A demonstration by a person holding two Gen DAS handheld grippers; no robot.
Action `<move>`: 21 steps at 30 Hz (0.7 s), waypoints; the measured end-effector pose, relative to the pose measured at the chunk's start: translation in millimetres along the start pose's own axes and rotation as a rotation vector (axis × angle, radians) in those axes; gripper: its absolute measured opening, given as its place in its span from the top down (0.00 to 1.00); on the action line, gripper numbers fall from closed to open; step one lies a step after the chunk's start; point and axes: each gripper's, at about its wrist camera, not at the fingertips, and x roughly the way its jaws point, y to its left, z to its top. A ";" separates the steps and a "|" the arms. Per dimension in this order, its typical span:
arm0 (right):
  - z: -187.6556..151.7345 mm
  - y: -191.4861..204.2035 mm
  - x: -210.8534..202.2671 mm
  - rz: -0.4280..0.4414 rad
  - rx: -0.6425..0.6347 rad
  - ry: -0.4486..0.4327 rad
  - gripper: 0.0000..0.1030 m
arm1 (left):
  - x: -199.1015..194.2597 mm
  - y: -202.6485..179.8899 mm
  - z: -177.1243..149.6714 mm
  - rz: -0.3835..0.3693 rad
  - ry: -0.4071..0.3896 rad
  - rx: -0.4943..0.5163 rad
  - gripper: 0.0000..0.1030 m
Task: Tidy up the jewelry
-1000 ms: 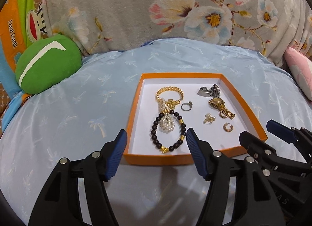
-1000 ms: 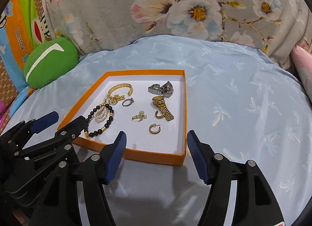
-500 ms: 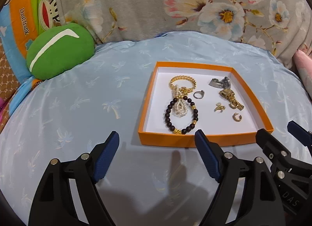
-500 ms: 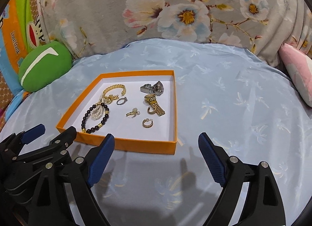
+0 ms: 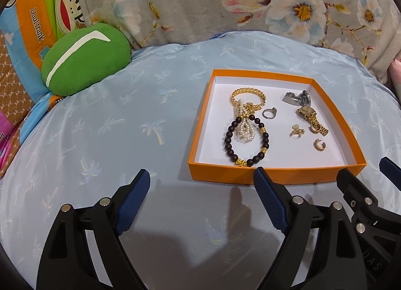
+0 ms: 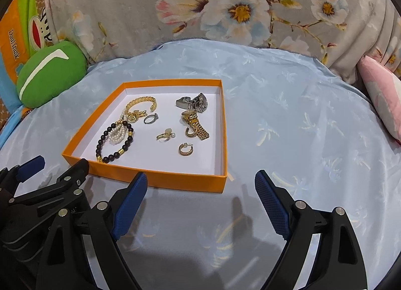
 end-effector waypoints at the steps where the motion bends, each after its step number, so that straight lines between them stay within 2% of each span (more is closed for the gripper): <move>1: 0.0 -0.5 0.6 0.002 0.002 0.002 0.17 | -0.1 -0.3 0.0 0.003 -0.001 0.002 0.20; 21: 0.0 -1.5 3.3 0.006 0.007 0.010 0.17 | 0.4 -1.3 -0.9 0.016 0.000 0.011 0.20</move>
